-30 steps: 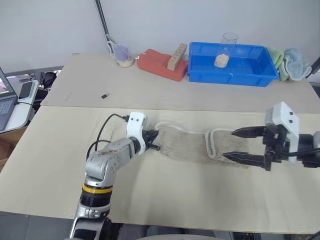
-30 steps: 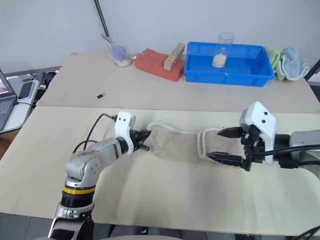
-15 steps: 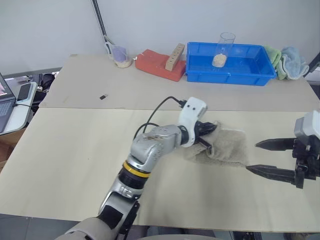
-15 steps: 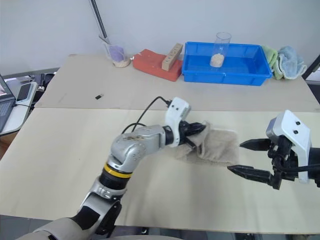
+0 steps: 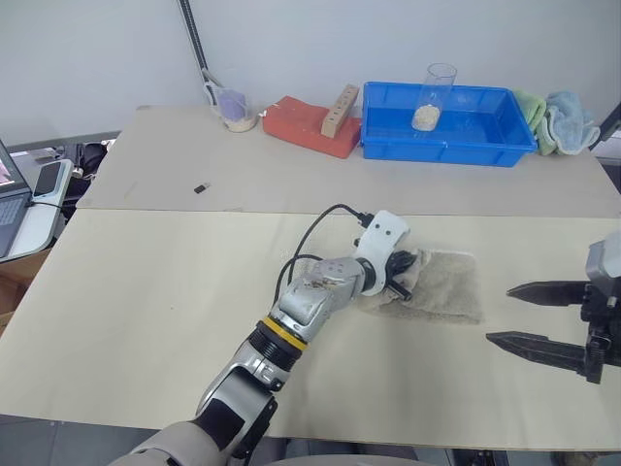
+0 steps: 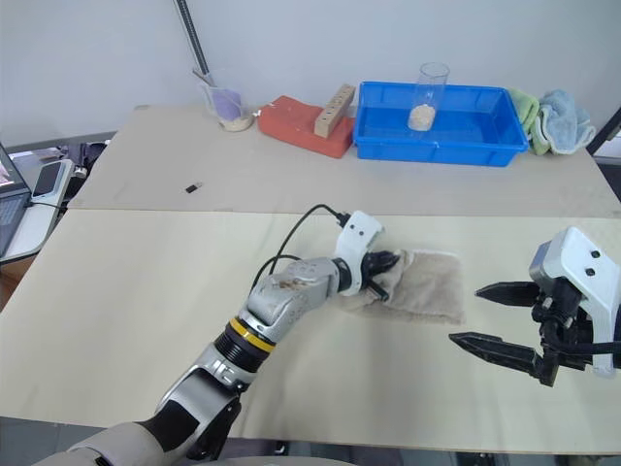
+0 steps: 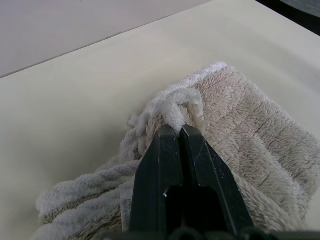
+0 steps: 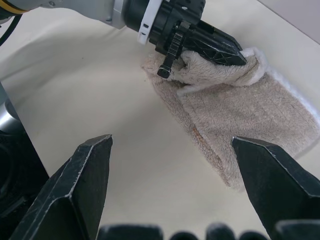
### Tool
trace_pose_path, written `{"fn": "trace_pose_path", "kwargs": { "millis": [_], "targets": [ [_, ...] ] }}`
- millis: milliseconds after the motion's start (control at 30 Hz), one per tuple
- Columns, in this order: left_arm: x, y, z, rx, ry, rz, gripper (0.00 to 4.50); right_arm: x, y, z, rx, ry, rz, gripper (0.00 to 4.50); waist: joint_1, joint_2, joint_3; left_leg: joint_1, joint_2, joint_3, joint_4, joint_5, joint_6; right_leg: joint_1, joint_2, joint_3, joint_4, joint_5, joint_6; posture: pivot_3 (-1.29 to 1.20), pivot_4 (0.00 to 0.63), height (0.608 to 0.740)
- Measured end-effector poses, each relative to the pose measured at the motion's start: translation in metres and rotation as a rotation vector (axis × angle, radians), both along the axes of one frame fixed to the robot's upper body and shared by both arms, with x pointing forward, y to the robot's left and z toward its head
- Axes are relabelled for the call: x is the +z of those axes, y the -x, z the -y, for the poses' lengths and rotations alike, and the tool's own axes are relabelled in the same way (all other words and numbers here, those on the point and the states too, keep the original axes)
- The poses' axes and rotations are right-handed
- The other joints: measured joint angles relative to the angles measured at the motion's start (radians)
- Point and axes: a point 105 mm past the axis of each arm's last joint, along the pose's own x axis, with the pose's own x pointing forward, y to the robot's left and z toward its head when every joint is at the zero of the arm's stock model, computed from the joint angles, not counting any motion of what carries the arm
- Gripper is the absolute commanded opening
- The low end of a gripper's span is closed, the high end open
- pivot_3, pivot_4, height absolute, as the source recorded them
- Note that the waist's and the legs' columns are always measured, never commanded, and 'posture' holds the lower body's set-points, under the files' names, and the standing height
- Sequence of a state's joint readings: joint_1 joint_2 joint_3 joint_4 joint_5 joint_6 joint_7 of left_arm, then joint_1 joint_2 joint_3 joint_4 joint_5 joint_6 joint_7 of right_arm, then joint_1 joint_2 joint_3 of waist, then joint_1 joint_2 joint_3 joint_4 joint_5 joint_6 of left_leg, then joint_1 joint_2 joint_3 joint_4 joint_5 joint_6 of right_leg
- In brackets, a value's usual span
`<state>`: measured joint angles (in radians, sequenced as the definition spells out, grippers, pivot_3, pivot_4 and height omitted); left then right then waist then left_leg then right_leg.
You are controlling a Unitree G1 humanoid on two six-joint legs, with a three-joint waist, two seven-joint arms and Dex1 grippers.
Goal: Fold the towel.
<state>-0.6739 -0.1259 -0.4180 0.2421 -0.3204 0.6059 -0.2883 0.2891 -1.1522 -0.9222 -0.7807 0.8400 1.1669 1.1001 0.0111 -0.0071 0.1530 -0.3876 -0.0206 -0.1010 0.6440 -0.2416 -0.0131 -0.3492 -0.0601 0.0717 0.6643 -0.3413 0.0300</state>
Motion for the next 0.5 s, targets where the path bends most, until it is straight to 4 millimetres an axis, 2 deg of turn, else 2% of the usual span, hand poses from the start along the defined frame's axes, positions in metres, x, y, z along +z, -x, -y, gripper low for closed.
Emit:
{"fn": "trace_pose_path", "kwargs": {
  "millis": [100, 200, 433, 467, 500],
  "targets": [
    [0.001, 0.001, 0.002, -0.009, 0.01, 0.015, 0.07, -0.001, 0.001, 0.0, 0.0, 0.001, -0.002, 4.19, 0.0, 0.0, 0.0, 0.0, 0.0, 0.0, 0.0, 0.0, 0.0, 0.0, 0.0, 0.0, 0.0, 0.0, 0.0, 0.0, 0.15, 0.74],
    [0.003, 0.004, 0.005, -0.033, 0.025, 0.011, 0.88, -0.001, 0.002, 0.0, -0.003, 0.001, 0.003, 4.19, 0.0, 0.0, 0.0, 0.0, 0.0, 0.0, 0.0, 0.0, 0.0, 0.0, 0.0, 0.0, 0.0, 0.0, 0.0, 0.0, 0.15, 0.74],
    [0.01, 0.013, 0.01, -0.112, 0.073, 0.002, 4.12, -0.002, 0.003, 0.001, -0.007, -0.002, -0.003, 4.19, -0.001, 0.0, 0.0, 0.0, 0.0, 0.0, 0.0, 0.0, 0.0, 0.0, 0.0, 0.0, 0.0, 0.0, 0.0, 0.0, 0.15, 0.74],
    [0.01, 0.014, 0.011, -0.127, 0.078, 0.001, 4.44, -0.002, 0.003, 0.001, -0.007, -0.002, -0.001, 4.19, -0.001, 0.0, 0.0, 0.0, 0.0, 0.0, 0.0, 0.0, 0.0, 0.0, 0.0, 0.0, 0.0, 0.0, 0.0, 0.0, 0.15, 0.74],
    [0.012, 0.016, 0.012, -0.142, 0.084, 0.002, 4.44, -0.002, 0.002, 0.001, -0.007, -0.002, 0.001, 4.19, -0.001, 0.0, 0.0, 0.0, 0.0, 0.0, 0.0, 0.0, 0.0, 0.0, 0.0, 0.0, 0.0, 0.0, 0.0, 0.0, 0.15, 0.74]
  ]
}}
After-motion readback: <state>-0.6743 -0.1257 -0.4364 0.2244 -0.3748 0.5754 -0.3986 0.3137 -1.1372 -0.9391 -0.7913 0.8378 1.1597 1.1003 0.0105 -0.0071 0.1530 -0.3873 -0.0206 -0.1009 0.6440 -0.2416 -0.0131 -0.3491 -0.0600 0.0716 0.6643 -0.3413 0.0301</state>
